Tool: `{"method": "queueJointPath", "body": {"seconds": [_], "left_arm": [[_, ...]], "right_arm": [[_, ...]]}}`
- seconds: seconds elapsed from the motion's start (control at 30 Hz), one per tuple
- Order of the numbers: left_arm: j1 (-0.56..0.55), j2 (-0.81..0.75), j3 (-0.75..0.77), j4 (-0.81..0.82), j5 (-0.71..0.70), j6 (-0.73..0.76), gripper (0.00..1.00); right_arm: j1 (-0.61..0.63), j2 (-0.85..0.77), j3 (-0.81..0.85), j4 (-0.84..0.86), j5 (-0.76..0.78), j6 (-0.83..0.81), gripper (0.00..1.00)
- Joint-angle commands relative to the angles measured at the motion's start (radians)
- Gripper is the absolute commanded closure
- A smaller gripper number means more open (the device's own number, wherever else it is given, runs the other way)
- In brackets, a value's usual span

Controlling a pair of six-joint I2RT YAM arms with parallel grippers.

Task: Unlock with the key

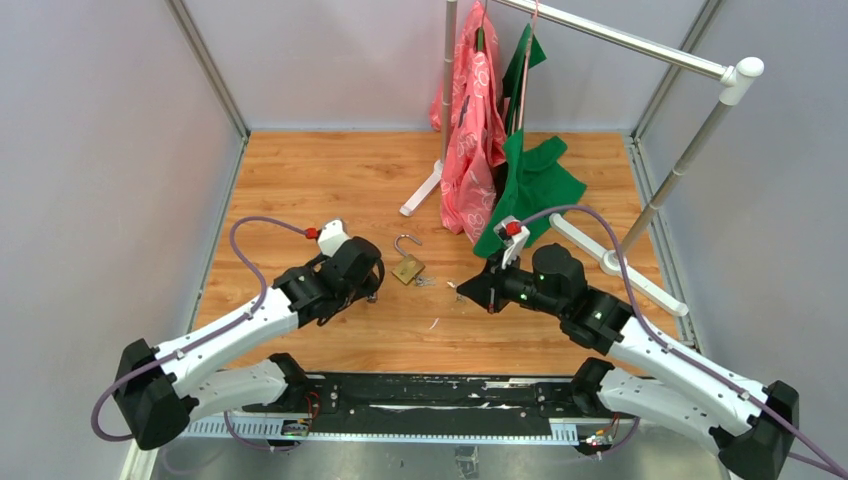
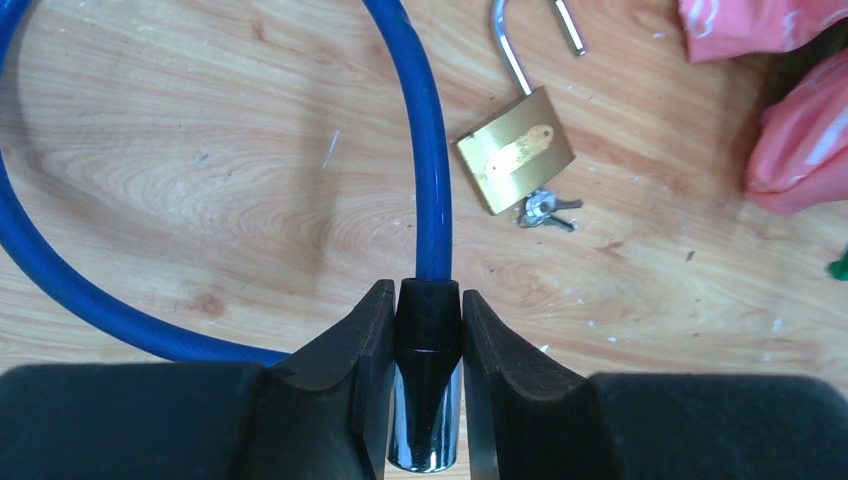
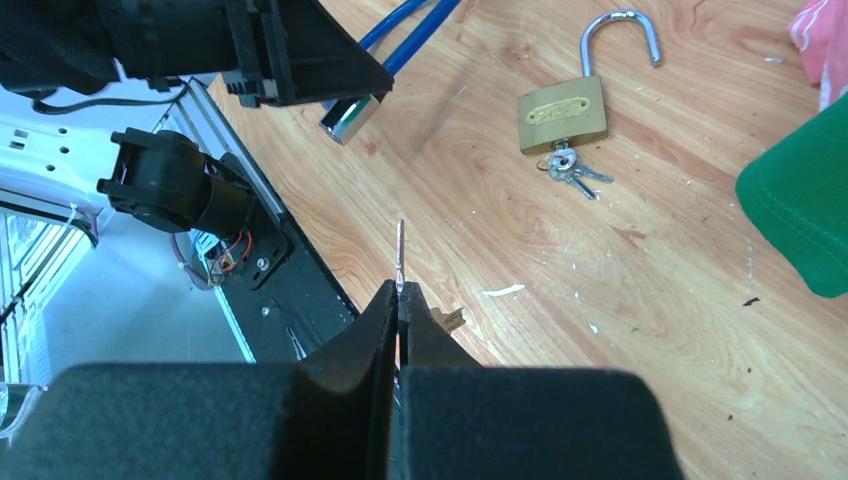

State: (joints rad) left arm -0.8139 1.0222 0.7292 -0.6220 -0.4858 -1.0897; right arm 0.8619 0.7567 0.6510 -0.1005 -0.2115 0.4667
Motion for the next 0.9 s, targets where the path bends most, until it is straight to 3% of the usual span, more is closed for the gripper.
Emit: {"method": "queueJointPath", "body": {"seconds": [0.0, 0.27, 0.53, 0.87], "left_arm": [[0.027, -0.026, 0.065, 0.033, 0.001, -0.034, 1.0], [0.05, -0.037, 0.151, 0.008, 0.008, -0.109, 1.0], [0.051, -0.027, 0.162, 0.022, 0.0, -0.229, 1.0], [0.051, 0.066, 0.033, 0.254, 0.144, -0.33, 1.0]], "right_arm": [[0.005, 0.047, -0.029, 0.088, -0.041, 0.041, 1.0], [0.031, 0.18, 0.016, 0.207, -0.079, 0.067, 1.0], [0.114, 0.292, 0.105, 0.19, 0.026, 0.092, 1.0], [0.124, 0.236, 0.043, 0.121, 0.118, 0.172, 1.0]]}}
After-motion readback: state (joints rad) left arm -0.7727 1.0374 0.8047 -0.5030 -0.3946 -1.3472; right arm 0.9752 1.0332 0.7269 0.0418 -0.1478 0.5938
